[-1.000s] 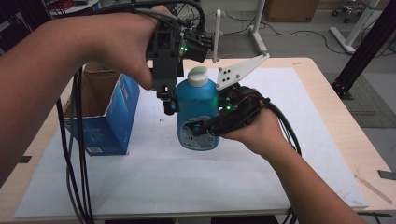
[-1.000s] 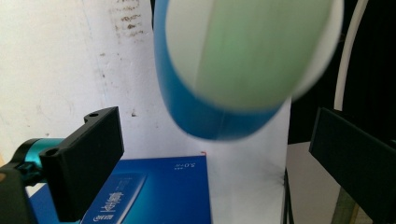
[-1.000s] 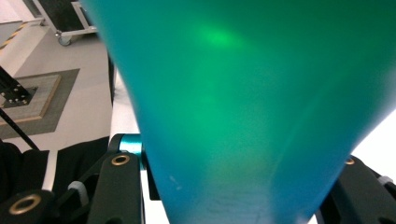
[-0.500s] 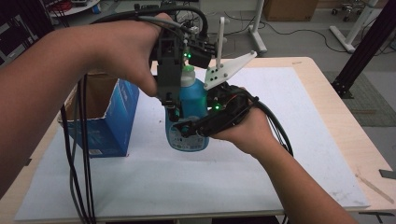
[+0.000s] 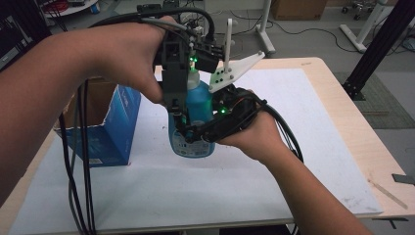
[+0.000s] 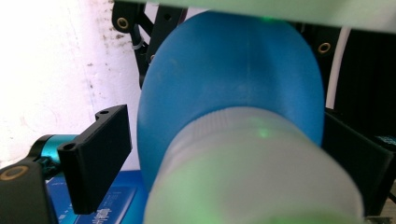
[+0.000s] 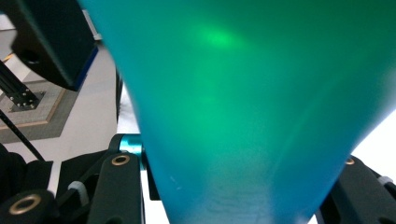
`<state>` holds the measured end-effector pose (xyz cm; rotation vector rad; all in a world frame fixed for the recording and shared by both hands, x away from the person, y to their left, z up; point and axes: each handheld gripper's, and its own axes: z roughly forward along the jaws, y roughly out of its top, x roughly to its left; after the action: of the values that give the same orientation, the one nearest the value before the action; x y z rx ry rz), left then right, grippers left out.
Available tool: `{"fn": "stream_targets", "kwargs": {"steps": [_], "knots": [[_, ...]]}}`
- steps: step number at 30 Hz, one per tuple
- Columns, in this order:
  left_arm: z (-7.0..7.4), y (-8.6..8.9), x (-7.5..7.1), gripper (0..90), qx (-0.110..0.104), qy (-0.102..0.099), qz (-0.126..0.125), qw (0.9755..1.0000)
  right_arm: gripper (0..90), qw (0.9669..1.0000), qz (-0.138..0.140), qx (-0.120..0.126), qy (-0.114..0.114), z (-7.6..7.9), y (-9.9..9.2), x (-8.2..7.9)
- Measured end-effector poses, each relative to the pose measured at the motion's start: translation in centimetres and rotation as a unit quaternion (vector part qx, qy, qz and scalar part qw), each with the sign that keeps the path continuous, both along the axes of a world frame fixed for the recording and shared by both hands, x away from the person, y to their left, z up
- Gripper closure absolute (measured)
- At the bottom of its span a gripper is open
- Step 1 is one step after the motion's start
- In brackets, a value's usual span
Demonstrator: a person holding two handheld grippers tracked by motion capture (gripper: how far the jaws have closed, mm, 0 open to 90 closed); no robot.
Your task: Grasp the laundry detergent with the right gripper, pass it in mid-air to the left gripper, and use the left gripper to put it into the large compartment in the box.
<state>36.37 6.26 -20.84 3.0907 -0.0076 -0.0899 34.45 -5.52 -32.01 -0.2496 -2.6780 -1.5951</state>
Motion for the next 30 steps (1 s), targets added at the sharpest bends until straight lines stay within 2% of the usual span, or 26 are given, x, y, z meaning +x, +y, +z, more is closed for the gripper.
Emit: {"fn": "stream_targets", "kwargs": {"steps": [15, 30], "knots": [[0.09, -0.27, -0.06, 19.3, -0.006, -0.004, -0.004, 1.0000, 47.2, 1.0000, 0.001, 0.003, -0.003, -0.08, 0.15, 0.08], [-0.12, -0.37, 0.05, 24.9, 0.003, -0.006, -0.003, 1.0000, 47.1, 1.0000, -0.002, 0.000, -0.004, -0.15, 0.20, 0.09]]}}
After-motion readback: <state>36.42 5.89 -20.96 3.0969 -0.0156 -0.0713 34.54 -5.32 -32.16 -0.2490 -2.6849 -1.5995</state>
